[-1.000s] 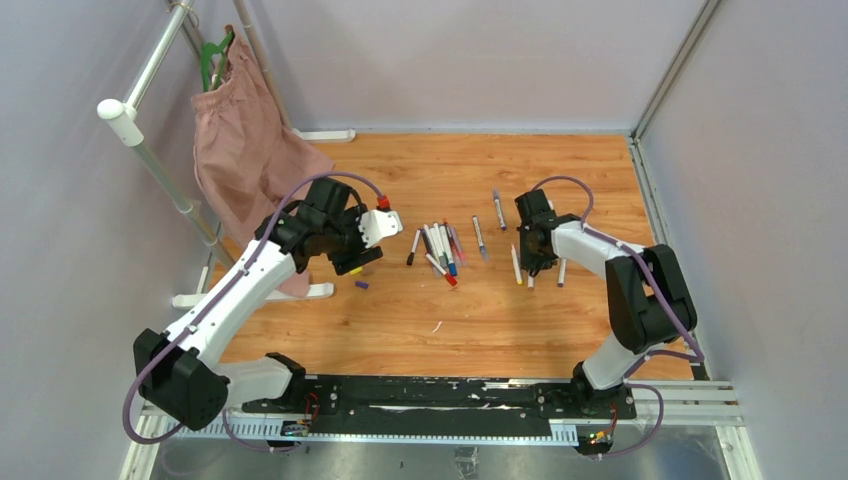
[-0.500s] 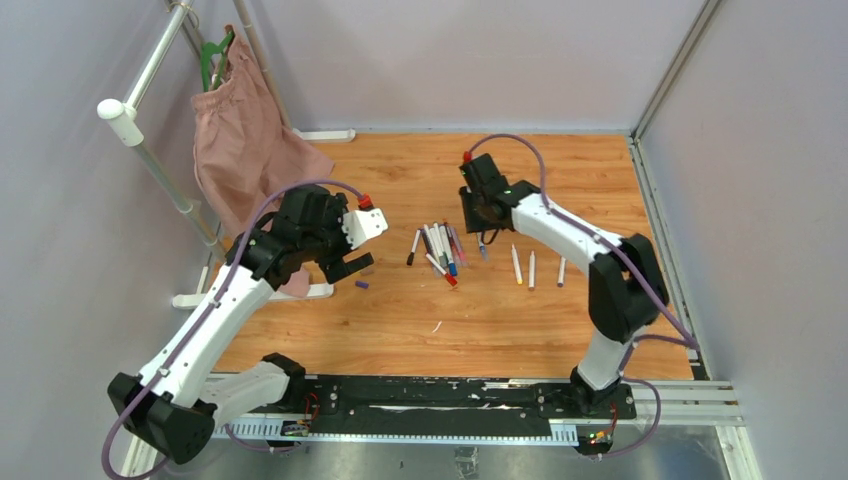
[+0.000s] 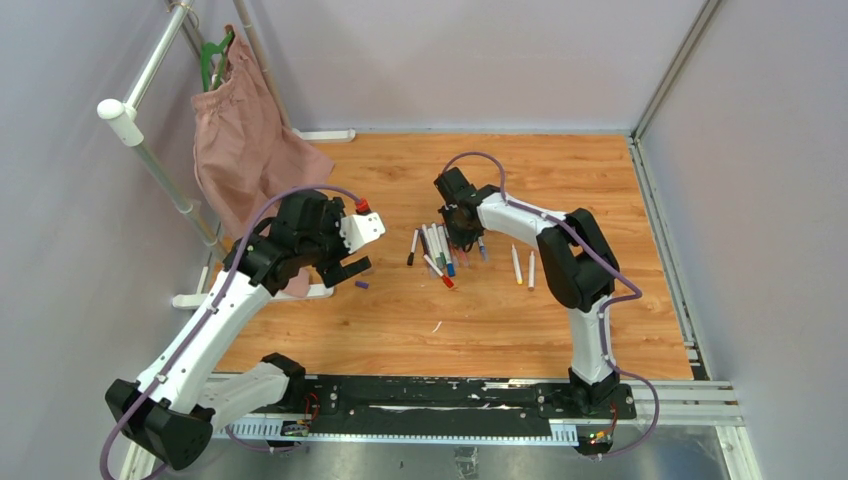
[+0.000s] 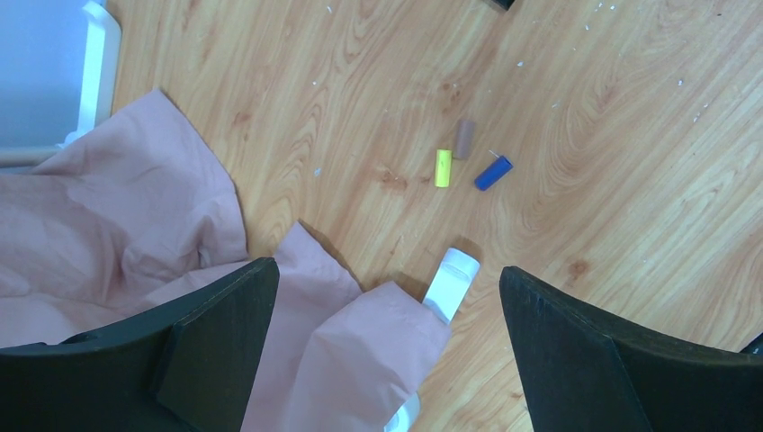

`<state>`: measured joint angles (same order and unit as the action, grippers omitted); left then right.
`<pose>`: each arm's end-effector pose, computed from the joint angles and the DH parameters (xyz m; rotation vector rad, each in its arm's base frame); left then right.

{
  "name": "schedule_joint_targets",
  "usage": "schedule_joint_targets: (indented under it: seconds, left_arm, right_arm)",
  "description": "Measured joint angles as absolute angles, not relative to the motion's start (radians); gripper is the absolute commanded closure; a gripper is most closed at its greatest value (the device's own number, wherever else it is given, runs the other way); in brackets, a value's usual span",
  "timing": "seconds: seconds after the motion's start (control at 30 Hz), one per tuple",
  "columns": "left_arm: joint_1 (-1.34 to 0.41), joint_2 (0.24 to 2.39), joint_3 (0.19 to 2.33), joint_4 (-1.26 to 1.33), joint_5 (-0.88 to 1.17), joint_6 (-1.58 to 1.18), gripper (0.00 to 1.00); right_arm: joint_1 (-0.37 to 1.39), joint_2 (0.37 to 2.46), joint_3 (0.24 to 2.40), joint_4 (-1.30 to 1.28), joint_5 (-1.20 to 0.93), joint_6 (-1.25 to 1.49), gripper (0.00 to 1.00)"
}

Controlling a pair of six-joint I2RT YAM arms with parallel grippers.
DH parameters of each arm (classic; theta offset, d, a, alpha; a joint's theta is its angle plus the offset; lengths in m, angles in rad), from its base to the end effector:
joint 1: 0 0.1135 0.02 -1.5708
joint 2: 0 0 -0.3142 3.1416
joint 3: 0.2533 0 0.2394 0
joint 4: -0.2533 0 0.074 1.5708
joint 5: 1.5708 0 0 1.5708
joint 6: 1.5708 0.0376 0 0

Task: Open the pen caps
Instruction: Pick up the pen from the center of the board.

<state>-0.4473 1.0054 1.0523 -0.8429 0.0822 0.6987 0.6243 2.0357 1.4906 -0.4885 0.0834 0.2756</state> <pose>0.1414 -0.0713 0.3699 1.3145 1.9642 0.0245 0.3647 0.2589 0.2297 -0.4239 2.5799 0.2147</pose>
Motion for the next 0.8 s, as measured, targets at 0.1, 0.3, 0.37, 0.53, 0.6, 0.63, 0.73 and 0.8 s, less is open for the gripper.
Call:
schedule_joint_targets:
  seconds: [0.1, 0.3, 0.37, 0.53, 0.6, 0.63, 0.73, 0.8]
  left_arm:
    - [-0.447, 1.001, 1.050, -0.843, 0.083, 0.699, 0.00]
    - [-0.447, 0.999, 1.047, -0.843, 0.090, 0.685, 0.00]
    - [-0.447, 0.999, 1.047, -0.843, 0.100, 0.672, 0.00]
    - [-0.447, 0.999, 1.047, -0.843, 0.132, 0.633, 0.00]
    - [-0.447, 0.999, 1.047, -0.843, 0.144, 0.617, 0.00]
    - [-0.447, 0.999, 1.047, -0.843, 0.152, 0.609, 0.00]
    - [-0.447, 1.002, 1.049, -0.846, 0.176, 0.583, 0.00]
    - [-0.447, 1.005, 1.052, -0.848, 0.191, 0.569, 0.00]
  right_arm:
    - [0.624, 2.036, 1.491, -0.490, 0.087, 0.274, 0.85]
    - [0.624, 2.040, 1.491, -0.490, 0.094, 0.271, 0.70]
    - [0.624, 2.046, 1.494, -0.490, 0.097, 0.271, 0.70]
    - [0.624, 2.056, 1.510, -0.492, 0.091, 0.277, 0.96]
    - [0.624, 2.057, 1.512, -0.492, 0.089, 0.282, 1.00]
    - [0.624, 2.056, 1.512, -0.492, 0.089, 0.289, 1.00]
    - [0.624, 2.036, 1.499, -0.490, 0.086, 0.308, 1.00]
    - [0.624, 1.990, 1.472, -0.485, 0.083, 0.329, 1.00]
